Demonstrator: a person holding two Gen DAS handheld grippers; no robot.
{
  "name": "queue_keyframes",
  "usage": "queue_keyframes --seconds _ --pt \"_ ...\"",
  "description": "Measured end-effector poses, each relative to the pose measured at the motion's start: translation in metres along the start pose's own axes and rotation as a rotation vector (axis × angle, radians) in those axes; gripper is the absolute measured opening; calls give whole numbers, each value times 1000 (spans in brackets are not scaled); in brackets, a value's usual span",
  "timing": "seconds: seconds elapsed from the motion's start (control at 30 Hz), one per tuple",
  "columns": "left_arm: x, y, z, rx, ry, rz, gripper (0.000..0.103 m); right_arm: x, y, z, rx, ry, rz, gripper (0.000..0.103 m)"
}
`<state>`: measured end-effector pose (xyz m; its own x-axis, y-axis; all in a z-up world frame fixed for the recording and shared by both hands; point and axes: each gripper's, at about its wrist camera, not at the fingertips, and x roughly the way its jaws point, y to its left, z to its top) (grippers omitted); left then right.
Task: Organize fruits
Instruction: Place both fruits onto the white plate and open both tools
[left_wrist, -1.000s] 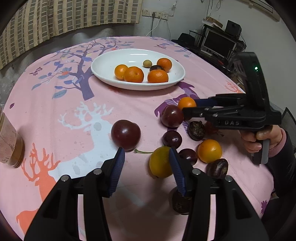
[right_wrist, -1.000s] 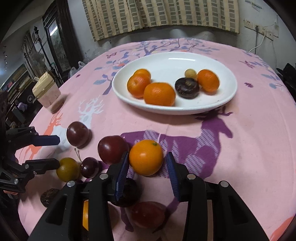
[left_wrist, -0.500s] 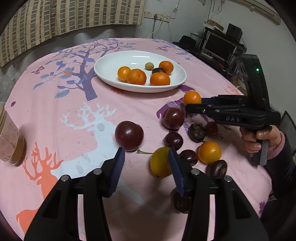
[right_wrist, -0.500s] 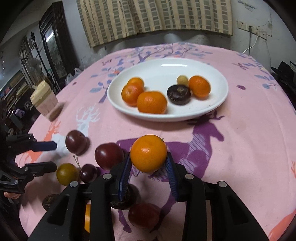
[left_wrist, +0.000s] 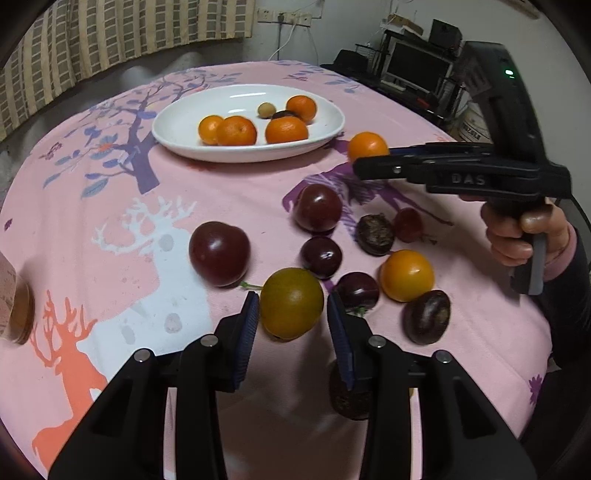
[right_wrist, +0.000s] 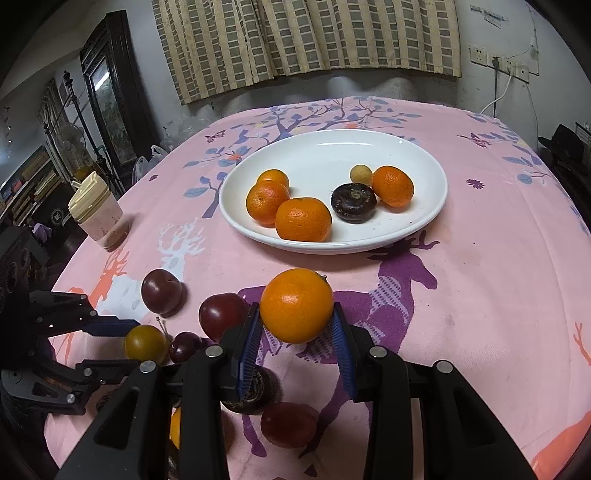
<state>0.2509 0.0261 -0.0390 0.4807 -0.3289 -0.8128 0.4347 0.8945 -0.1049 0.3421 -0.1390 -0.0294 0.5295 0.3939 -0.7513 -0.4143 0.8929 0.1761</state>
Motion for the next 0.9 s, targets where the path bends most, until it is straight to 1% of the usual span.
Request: queue_keyframes --seconds 0.13,0.27,0.4,0.47,0.5,0.57,0.67,0.7,0.8,0.87,0.9 --pt "8 4 -1 -17 22 17 37 0 0 0 -2 -1 -2 38" --pt "8 2 -1 -12 14 29 36 -2 2 0 -6 -3 -2 38" --pt "6 7 1 -41 10 18 35 -4 2 -1 -8 -6 -9 38" --pt "-3 10 5 -69 -9 -3 35 -7 -1 1 6 -10 -11 38" --pt "-11 14 11 -88 -30 -22 35 -10 -3 5 15 -20 -2 38" --pt "-22 20 27 -105 -66 -34 35 -15 -8 16 25 -45 5 38" --pt "-31 34 68 -119 -137 28 35 -17 -17 40 25 -96 -32 38" --pt "-29 40 86 -133 -156 45 35 -14 -21 49 27 -108 -50 38" --pt "-5 60 130 -179 -164 68 35 5 -32 74 32 -126 -95 38" --pt "21 70 157 -184 -145 118 35 24 -41 85 49 -110 -111 38" --pt "31 74 166 -188 -130 133 35 34 -45 88 59 -100 -115 38"
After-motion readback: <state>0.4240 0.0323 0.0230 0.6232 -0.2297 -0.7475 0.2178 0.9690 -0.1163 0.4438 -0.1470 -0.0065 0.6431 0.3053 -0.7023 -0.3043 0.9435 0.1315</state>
